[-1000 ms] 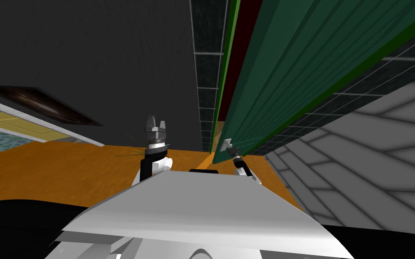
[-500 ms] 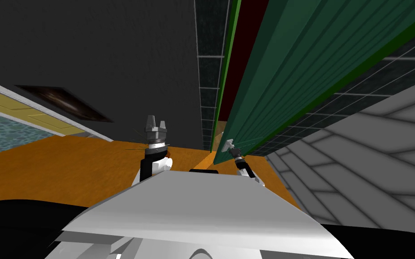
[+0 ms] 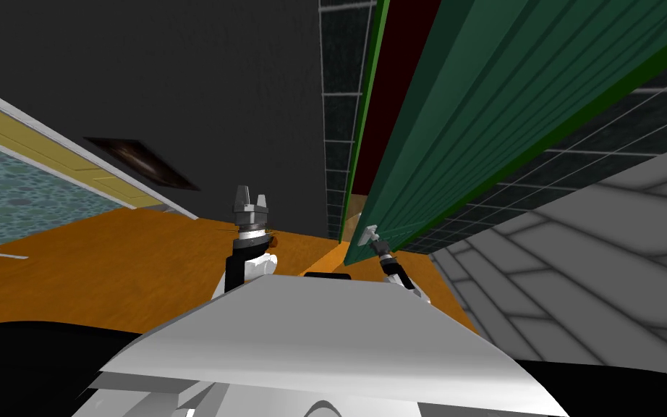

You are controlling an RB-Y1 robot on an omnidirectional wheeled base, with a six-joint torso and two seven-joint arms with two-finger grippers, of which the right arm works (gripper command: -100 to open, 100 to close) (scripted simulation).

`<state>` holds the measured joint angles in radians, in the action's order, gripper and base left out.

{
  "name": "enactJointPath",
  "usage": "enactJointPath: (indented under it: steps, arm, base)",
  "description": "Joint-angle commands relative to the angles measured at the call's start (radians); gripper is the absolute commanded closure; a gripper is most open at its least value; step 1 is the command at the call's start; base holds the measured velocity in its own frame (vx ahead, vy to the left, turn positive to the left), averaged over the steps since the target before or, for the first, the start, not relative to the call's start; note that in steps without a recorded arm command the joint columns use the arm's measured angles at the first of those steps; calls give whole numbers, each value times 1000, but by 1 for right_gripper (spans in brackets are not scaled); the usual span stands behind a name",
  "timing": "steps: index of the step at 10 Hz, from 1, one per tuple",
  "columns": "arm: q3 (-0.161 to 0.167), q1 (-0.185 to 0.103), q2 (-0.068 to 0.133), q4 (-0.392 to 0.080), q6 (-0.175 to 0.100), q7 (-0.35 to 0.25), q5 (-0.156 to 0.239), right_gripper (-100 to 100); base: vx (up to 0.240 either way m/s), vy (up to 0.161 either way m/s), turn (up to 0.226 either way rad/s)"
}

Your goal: Pull the door open

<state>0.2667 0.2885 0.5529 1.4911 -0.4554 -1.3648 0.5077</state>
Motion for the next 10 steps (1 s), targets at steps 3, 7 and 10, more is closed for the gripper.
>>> enactJointPath:
  steps: [3,7,10]
  arm:
    - [31,12,7,31,-21,-59,21,-100]
    - [41,26,32,38,-38,-129,53,-100]
    - [11,47,85,42,7,-165,82,-100]
  base:
    - [-90,-59,68]
    - [-90,-60,76]
    - [15,6,-40]
